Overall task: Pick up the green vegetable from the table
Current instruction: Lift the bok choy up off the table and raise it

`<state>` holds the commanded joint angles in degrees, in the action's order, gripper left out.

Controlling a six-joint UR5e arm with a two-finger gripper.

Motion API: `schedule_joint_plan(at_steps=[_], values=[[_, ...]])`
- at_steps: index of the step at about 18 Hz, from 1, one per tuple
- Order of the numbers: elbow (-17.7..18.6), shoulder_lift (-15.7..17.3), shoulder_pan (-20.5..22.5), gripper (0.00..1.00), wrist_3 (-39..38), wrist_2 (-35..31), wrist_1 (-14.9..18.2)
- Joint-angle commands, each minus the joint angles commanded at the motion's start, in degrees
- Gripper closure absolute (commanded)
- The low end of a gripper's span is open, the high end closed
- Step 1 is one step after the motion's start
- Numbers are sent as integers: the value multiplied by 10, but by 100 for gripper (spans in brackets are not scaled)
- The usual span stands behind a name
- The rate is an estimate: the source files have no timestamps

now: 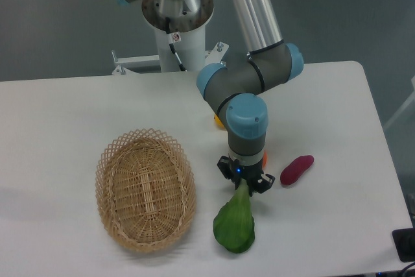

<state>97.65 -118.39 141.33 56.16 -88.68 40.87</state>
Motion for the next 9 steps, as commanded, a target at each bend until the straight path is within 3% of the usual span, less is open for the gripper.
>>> schedule_joint_plan(at_steps=[3, 9], values=[[-11, 19, 9, 69, -1, 10, 0], [-29, 73, 35, 69, -24, 125, 1]])
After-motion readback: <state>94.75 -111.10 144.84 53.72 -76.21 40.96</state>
